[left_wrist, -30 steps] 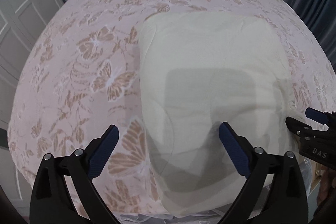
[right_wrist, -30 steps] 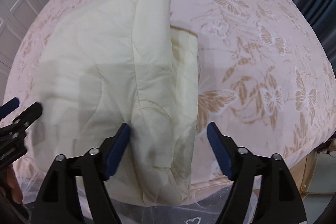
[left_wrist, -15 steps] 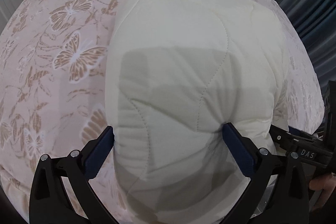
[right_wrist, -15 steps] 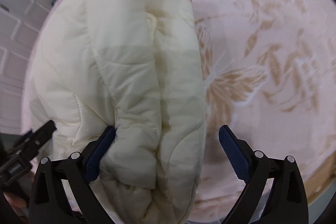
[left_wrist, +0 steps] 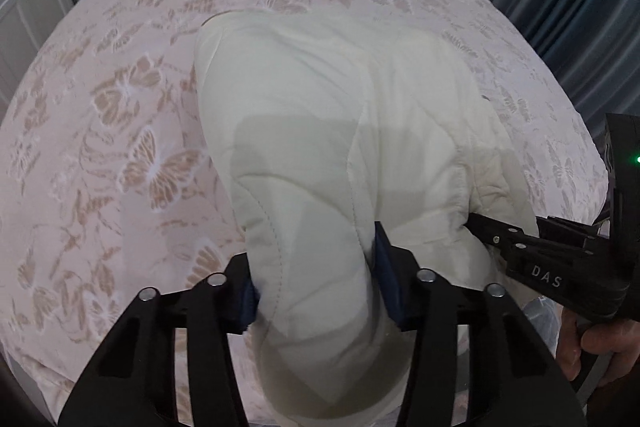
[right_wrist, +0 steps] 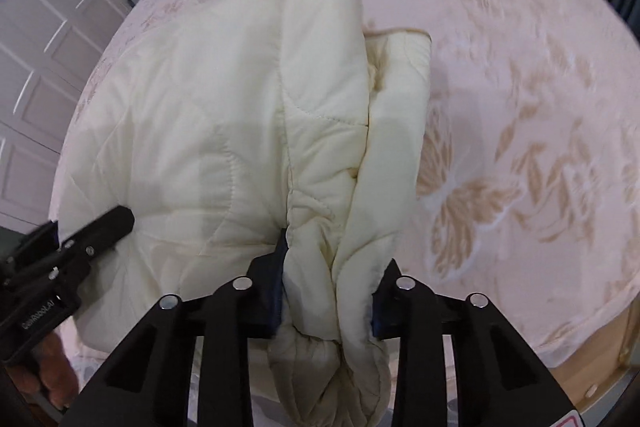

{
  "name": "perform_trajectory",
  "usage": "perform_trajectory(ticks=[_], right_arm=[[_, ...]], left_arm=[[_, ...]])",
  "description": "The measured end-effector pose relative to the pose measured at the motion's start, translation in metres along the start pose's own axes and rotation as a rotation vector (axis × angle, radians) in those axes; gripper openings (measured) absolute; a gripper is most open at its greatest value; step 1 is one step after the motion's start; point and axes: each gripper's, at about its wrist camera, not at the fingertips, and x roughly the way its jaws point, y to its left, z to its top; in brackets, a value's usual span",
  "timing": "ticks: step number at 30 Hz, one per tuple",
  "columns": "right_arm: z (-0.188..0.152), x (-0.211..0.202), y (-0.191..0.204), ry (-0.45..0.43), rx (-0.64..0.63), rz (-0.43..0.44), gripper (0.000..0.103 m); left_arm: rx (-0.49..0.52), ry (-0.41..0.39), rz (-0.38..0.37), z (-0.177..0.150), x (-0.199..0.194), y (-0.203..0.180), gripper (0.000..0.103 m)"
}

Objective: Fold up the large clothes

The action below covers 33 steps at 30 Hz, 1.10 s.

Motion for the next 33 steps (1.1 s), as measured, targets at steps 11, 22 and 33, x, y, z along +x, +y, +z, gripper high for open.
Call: perform_trajectory(ticks=[11, 22, 33], right_arm=[[0.019, -0.024, 0.09, -0.156, -0.107, -0.001, 0.027], [0.039, 0.004, 0.172, -0.178, -0.162, 0.017, 0.027], [0.038, 0.046, 0.197, -0.129, -0.189, -0.031, 0.027]], left_arm=[[0.112, -0.173, 0.189, 0.018, -0.07, 0.04, 0.043], [0.06, -0.188, 0.261, 0.023, -0.07, 0.119, 0.042], [0.032, -0.131, 0.249, 0.013, -0.033, 0.157, 0.042]])
